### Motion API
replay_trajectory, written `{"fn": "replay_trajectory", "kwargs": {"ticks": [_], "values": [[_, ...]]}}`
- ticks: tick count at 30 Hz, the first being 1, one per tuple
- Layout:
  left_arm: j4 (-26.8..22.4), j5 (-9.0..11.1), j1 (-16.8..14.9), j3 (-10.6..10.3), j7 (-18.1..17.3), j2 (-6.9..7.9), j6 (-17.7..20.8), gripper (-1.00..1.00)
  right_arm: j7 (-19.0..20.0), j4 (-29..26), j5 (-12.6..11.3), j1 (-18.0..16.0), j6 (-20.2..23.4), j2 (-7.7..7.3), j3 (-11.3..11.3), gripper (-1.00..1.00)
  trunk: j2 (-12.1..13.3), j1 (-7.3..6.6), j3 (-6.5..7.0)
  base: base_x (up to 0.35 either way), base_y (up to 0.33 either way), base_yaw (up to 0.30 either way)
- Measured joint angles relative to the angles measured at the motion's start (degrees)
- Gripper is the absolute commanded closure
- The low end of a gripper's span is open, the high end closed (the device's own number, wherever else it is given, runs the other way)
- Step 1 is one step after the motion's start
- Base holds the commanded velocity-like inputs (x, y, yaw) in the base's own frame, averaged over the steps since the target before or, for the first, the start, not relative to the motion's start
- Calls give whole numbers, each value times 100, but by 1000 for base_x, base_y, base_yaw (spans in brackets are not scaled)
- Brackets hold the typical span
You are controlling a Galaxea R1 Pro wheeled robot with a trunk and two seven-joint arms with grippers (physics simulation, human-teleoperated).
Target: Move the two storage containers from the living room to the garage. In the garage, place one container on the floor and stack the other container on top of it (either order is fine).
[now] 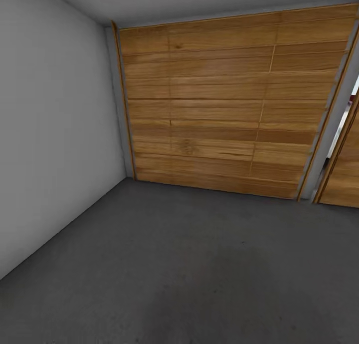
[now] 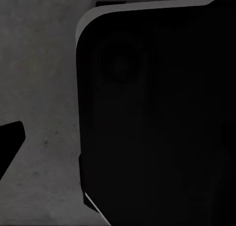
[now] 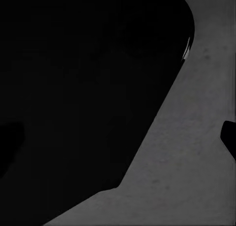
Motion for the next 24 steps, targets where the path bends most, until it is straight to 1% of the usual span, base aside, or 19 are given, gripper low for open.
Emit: {"fn": "replay_trajectory", "kwargs": {"ticks": [10, 17, 24], "values": [[0, 0, 0, -1, 0, 0, 0, -100, 0, 0, 0, 0, 0, 0, 0, -100, 0, 0, 0, 0, 0, 272], [-1, 0, 0, 1, 0, 0, 1, -100, 0, 0, 0, 0, 2, 0, 0, -100, 0, 0, 0, 0, 0, 85], [0, 0, 0, 1, 0, 0, 0, -100, 0, 0, -5, 0, 0, 0, 0, -100, 0, 0, 0, 0, 0, 227]]}}
